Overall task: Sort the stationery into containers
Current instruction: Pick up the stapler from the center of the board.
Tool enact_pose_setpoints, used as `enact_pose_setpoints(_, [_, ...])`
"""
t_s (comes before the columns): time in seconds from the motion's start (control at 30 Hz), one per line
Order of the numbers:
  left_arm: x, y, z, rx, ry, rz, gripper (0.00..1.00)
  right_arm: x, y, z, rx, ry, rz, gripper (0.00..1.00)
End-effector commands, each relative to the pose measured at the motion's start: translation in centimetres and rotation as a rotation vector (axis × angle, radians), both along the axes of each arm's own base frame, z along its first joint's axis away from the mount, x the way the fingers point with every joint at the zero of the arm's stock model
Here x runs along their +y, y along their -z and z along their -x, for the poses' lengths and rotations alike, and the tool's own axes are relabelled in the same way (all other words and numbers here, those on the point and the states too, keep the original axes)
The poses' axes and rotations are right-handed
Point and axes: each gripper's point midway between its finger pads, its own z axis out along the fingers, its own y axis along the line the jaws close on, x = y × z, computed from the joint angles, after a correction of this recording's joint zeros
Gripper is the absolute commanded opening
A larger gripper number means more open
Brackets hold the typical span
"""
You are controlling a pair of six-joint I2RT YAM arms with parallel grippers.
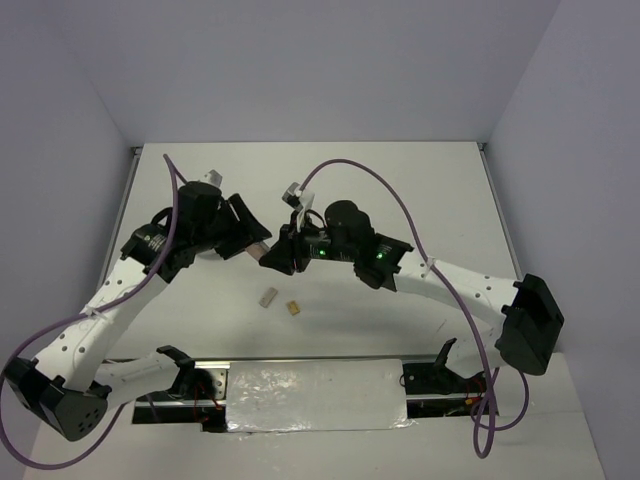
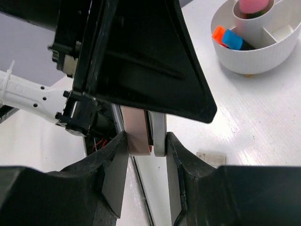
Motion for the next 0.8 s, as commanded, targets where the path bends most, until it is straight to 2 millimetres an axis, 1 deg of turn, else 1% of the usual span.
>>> enact_pose_setpoints(0.0, [-1.0,-2.3,-0.2,-0.062,0.049,0.070,0.61,0.4,-1.7,-0.3,-0.024,-0.025,-0.048,0.23])
enact_pose_setpoints(0.03, [-1.1,-2.5,-0.2,-0.067,0.053,0.081,0.57,0.5,-1.7,-0.3,-0.021,-0.025,-0.046,0.24])
enact_pose_setpoints(0.1, [-1.5,-3.0,-0.2,-0.077,0.072,0.096,0.46,0.2,-1.2,-1.2,-0.008,0.001,-0.040,0.24])
enact_pose_setpoints(0.17, [-1.6,-3.5,-0.2,-0.088,0.094,0.088,0.25,0.0,-1.1,-1.7,0.004,0.010,-0.047,0.24])
enact_pose_setpoints(0.2, [-1.7,-3.7,-0.1,-0.093,0.106,0.084,0.18,-0.3,-0.8,-2.1,0.023,0.018,-0.054,0.25])
enact_pose_setpoints(0.23, [-1.7,-3.8,-0.1,-0.097,0.112,0.082,0.06,-0.4,-1.0,-2.3,0.024,0.019,-0.067,0.26])
enact_pose_setpoints(0.27, [-1.7,-4.2,-0.3,-0.108,0.114,0.082,0.00,-0.5,-1.2,-2.4,0.027,0.020,-0.076,0.28])
enact_pose_setpoints(0.43, [-1.6,-5.4,-1.0,-0.166,0.105,0.081,0.00,-1.6,-1.6,-3.6,0.039,0.054,-0.099,0.39])
enact_pose_setpoints(0.5, [-1.5,-6.0,-1.2,-0.185,0.099,0.075,0.00,-2.1,-1.6,-4.1,0.048,0.064,-0.103,0.41])
enact_pose_setpoints(0.53, [-1.2,-6.2,-1.6,-0.198,0.082,0.059,0.00,-2.3,-1.6,-4.3,0.051,0.070,-0.105,0.49])
enact_pose_setpoints(0.57, [-0.9,-6.4,-1.8,-0.211,0.078,0.041,0.00,-2.7,-1.8,-4.8,0.058,0.080,-0.110,0.70])
enact_pose_setpoints(0.6, [-0.7,-6.6,-2.0,-0.224,0.065,0.027,0.00,-3.0,-1.7,-5.2,0.061,0.091,-0.110,0.77])
enact_pose_setpoints(0.63, [-0.3,-6.9,-2.3,-0.231,0.052,0.011,0.00,-3.1,-1.5,-5.3,0.073,0.099,-0.103,0.81])
enact_pose_setpoints(0.67, [0.3,-6.9,-2.9,-0.250,0.031,-0.030,0.00,-3.6,-1.1,-6.0,0.083,0.120,-0.097,0.82])
enact_pose_setpoints(0.7, [0.7,-7.0,-3.2,-0.258,0.026,-0.057,0.00,-3.9,-0.9,-6.1,0.086,0.123,-0.093,0.82])
enact_pose_setpoints(0.73, [0.8,-7.1,-4.0,-0.253,0.017,-0.090,0.00,-4.5,-0.4,-6.2,0.092,0.137,-0.082,0.83])
enact_pose_setpoints(0.77, [1.8,-6.9,-4.7,-0.258,-0.018,-0.148,0.00,-5.5,0.0,-7.1,0.088,0.177,-0.071,0.83])
